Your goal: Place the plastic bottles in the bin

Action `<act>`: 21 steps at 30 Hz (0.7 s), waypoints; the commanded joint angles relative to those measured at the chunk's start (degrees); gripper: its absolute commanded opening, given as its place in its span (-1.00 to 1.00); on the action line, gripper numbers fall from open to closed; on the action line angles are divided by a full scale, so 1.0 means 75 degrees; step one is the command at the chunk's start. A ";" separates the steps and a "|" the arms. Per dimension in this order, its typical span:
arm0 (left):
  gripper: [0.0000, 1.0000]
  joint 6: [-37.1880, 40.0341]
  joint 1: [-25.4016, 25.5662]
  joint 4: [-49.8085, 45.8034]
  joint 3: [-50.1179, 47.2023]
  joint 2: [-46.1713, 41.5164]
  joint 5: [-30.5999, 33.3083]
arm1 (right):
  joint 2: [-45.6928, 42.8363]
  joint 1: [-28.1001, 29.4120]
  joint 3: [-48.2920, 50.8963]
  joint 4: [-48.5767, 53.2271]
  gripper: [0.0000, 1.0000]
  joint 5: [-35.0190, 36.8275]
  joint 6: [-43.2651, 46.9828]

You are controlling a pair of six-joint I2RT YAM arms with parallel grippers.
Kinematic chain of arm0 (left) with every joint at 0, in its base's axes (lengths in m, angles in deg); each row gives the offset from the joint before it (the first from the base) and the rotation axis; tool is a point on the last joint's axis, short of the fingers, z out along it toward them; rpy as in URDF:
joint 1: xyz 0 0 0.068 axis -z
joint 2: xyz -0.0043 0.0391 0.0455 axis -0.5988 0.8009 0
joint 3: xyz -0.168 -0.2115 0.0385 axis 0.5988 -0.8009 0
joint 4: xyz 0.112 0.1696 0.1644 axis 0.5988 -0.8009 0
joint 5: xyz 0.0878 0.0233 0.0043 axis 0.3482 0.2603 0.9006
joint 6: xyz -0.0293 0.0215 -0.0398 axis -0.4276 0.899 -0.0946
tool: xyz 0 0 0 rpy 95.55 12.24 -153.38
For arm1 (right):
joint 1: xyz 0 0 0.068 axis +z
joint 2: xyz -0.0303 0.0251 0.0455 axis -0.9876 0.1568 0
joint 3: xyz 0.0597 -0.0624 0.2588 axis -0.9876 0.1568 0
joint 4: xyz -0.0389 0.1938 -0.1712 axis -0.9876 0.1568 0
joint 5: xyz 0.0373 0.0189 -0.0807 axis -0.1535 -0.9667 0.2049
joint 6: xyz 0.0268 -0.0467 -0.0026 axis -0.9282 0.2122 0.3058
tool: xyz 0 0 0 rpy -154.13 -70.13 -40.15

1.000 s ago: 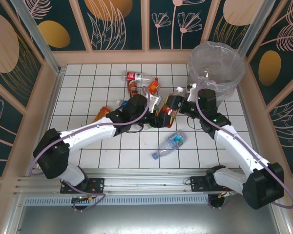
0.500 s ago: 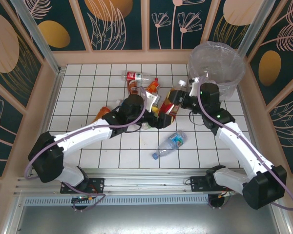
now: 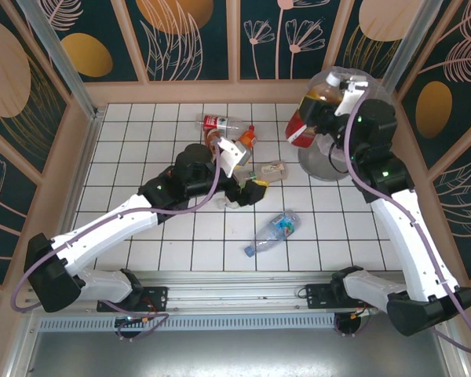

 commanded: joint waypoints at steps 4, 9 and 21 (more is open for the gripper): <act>0.97 0.0360 -0.0720 -0.0212 0.0183 -0.0005 -0.0230 | 0.0597 -0.0851 -0.0843 0.0263 0.31 0.0841 0.0924; 0.97 0.0210 -0.0908 -0.0174 0.0321 0.0019 -0.0651 | 0.1301 -0.1381 -0.1357 0.0366 0.33 0.1215 0.1397; 0.97 0.0100 -0.1695 0.0046 0.0163 0.0152 -0.1299 | 0.3470 -0.1841 -0.2530 0.0836 0.33 0.3003 0.2683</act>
